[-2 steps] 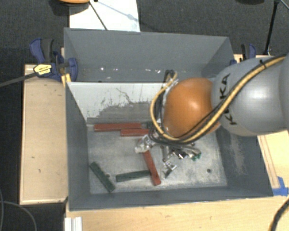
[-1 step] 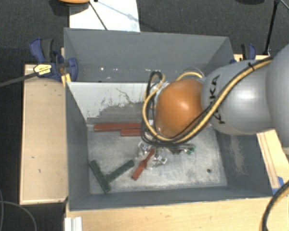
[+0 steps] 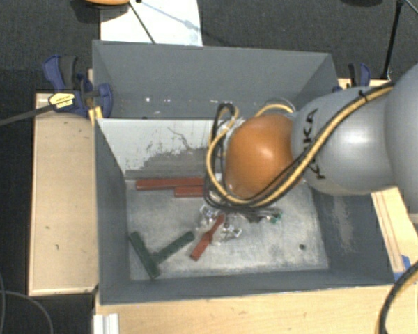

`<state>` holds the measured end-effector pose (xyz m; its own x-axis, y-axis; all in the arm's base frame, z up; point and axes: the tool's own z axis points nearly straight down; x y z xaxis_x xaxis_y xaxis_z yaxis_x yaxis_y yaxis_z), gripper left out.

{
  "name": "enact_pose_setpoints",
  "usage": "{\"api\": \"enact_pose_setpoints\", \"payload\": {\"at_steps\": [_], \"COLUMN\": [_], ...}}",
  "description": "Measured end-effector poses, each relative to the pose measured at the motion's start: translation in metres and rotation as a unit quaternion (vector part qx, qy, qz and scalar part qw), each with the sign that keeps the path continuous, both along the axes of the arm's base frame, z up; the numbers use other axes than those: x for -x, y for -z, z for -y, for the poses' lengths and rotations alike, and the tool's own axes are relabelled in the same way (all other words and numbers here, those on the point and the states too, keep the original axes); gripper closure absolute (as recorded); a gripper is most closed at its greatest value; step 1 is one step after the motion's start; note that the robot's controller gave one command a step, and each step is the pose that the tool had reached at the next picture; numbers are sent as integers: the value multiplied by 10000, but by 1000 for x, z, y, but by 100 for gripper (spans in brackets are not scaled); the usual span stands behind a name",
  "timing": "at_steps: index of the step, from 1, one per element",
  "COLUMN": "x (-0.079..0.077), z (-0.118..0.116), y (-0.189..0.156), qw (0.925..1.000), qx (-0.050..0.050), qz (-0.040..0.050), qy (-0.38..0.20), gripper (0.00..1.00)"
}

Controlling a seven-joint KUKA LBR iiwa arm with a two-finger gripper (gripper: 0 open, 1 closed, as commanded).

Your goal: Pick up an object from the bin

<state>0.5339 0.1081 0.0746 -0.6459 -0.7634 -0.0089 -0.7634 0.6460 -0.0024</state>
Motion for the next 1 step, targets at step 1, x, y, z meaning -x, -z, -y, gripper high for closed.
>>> {"api": "enact_pose_setpoints", "payload": {"at_steps": [1], "x": [2], "z": [0], "y": [-4], "qw": [10000], "qx": [4], "qz": [-19], "qy": [-2], "gripper": [100]}}
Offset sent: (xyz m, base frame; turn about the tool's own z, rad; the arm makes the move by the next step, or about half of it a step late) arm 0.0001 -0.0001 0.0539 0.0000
